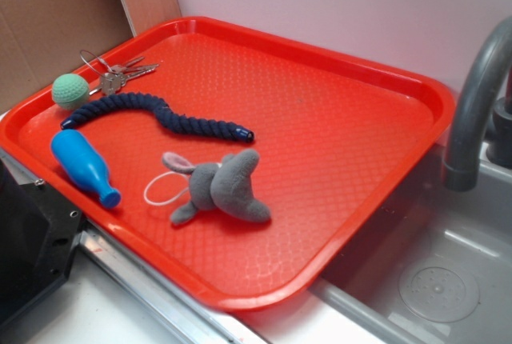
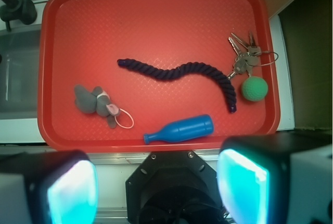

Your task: Grab the silver keys.

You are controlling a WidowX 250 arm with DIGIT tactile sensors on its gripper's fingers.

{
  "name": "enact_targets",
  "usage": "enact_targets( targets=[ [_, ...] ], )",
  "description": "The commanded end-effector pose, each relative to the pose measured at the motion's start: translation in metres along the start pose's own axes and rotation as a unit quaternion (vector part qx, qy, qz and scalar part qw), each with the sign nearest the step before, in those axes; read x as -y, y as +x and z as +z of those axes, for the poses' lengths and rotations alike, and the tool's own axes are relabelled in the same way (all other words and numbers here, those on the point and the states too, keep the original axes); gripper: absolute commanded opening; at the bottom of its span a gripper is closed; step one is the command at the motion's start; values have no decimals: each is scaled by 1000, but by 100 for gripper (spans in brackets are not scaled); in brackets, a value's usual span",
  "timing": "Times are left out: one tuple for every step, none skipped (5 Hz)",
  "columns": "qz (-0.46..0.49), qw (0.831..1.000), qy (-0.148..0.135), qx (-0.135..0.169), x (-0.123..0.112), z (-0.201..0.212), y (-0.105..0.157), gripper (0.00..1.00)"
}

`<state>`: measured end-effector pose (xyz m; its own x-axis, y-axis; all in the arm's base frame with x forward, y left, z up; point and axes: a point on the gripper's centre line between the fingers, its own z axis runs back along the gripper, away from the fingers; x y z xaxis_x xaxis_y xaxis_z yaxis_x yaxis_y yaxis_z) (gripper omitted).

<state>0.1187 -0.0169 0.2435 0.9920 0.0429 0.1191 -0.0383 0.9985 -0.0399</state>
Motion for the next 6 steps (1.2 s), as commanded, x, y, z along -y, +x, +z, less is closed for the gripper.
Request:
enact_targets(
  targets=[
    [0, 1000, 0, 0, 0, 0, 0, 100],
    [96, 995, 4, 23, -18, -17, 22, 100],
    [216, 974, 21, 60, -38, -37, 48, 100],
    [335, 939, 34, 69, -58, -52, 58, 100],
    [444, 887, 65, 107, -88, -74, 68, 100],
    [507, 855, 82, 73, -119, -98, 61, 100]
  ],
)
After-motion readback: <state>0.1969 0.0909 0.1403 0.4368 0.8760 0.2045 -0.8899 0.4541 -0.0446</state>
